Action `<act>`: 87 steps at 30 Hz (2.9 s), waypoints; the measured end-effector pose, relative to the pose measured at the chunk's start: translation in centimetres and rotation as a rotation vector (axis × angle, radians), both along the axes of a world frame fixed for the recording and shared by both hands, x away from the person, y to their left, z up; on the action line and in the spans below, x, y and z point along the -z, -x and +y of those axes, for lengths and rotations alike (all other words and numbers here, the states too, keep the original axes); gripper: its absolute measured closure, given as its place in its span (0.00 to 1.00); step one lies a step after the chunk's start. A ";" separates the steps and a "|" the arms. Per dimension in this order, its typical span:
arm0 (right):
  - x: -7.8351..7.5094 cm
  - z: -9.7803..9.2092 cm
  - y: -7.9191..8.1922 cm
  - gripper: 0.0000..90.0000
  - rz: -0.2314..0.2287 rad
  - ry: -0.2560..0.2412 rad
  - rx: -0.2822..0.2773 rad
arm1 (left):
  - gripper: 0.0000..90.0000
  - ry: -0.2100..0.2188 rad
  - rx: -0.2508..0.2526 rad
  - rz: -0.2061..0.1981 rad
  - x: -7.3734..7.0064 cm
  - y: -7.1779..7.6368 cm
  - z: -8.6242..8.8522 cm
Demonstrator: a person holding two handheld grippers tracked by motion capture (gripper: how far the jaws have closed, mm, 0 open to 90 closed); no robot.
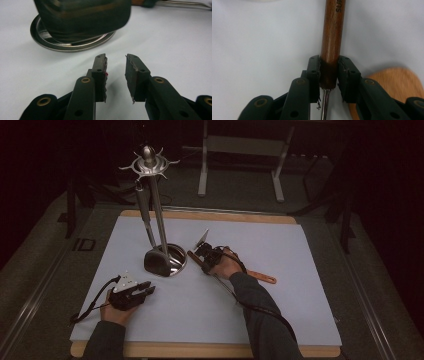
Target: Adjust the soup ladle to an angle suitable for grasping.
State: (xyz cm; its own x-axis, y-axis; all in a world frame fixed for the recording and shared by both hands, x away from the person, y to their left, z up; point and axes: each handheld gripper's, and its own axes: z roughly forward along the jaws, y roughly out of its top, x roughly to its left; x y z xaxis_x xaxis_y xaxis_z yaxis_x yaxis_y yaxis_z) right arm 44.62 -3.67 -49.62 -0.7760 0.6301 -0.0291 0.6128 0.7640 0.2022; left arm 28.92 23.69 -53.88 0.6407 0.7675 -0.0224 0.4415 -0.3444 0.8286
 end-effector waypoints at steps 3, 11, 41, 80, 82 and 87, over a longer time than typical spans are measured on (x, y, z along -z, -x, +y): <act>-0.1 0.0 0.3 0.80 0.023 0.024 -0.032 | 0.78 -0.001 -0.001 0.002 0.0 0.0 0.0; 0.2 1.0 -0.1 0.81 0.041 0.079 -0.016 | 0.78 0.003 0.002 0.001 0.0 0.0 0.0; -7.8 -1.0 3.1 0.82 -0.148 -0.376 -0.090 | 0.78 0.003 -0.001 -0.009 0.0 0.0 0.0; -12.0 -2.9 6.0 0.82 -0.460 -0.722 -0.185 | 0.78 0.003 -0.002 -0.015 0.0 0.0 0.0; -12.2 -2.9 6.1 0.82 -0.467 -0.733 -0.183 | 0.78 0.003 -0.002 -0.014 0.0 0.0 0.0; -12.5 -2.9 6.2 0.82 -0.482 -0.746 -0.183 | 0.78 0.002 -0.002 -0.014 0.0 0.0 0.0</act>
State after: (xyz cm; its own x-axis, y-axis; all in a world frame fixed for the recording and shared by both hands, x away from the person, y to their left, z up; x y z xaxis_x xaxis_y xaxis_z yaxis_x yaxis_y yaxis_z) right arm 38.38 -6.53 -37.16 -0.8751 0.4839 -0.0102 0.2157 0.4087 0.8868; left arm 28.94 23.72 -53.85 0.6394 0.7687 -0.0155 0.4308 -0.3415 0.8353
